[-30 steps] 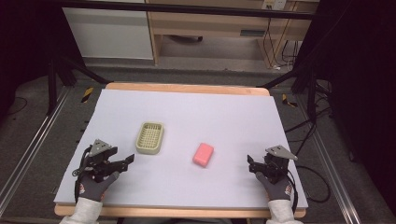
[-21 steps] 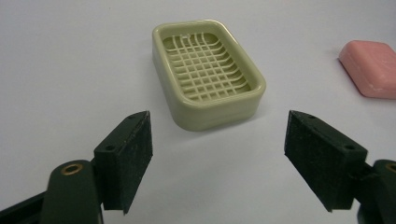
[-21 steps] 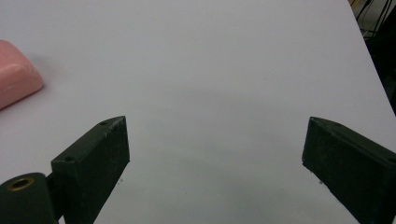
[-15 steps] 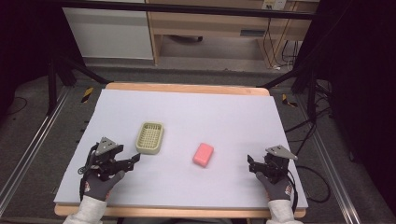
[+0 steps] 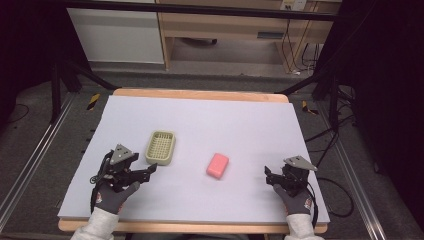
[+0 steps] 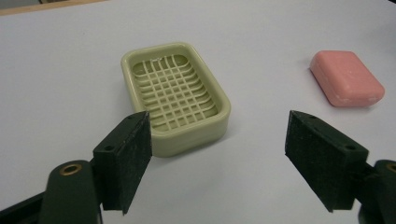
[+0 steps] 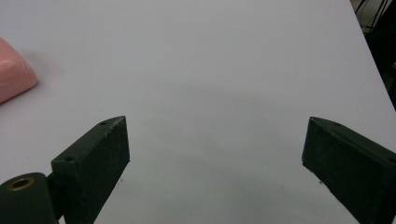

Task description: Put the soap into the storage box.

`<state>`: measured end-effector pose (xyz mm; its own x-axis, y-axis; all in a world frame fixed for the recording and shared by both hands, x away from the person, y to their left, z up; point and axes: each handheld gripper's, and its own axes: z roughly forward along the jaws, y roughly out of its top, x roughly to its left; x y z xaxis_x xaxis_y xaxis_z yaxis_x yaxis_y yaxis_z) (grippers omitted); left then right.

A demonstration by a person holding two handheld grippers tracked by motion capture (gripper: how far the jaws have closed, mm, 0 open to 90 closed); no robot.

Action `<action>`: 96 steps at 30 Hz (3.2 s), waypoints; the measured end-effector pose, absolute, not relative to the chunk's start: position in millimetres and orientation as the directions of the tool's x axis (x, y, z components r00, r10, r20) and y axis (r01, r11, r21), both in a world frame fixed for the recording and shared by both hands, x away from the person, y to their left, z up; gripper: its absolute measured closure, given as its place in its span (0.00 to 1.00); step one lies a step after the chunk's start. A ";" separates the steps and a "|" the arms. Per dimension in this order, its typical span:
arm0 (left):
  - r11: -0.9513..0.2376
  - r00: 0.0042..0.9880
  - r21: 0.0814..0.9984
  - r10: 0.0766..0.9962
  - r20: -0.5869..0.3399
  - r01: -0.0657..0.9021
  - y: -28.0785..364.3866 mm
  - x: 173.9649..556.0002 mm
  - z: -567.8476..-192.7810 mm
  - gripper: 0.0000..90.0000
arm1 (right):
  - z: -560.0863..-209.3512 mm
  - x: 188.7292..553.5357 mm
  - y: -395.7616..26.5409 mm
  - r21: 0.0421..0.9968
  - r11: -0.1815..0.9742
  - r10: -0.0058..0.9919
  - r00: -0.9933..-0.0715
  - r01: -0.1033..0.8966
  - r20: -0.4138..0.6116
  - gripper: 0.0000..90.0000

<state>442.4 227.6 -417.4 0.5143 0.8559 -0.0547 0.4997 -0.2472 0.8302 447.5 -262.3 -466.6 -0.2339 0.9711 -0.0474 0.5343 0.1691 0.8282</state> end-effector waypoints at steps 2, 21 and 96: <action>-0.250 0.518 0.831 0.853 -0.053 0.497 225.9 443.3 -415.4 0.25 | -466.6 447.5 -262.4 0.829 0.166 0.972 -0.232 0.534 -0.046 0.09; -0.280 0.558 0.835 0.829 -0.039 0.474 201.4 450.4 -403.8 0.25 | -466.7 447.8 -261.8 0.831 0.167 0.972 -0.229 0.531 -0.049 0.08; -0.426 0.689 0.784 0.725 -0.003 0.452 89.2 479.8 -407.3 0.25 | -466.9 449.1 -261.0 0.828 0.163 0.974 -0.223 0.537 -0.047 0.09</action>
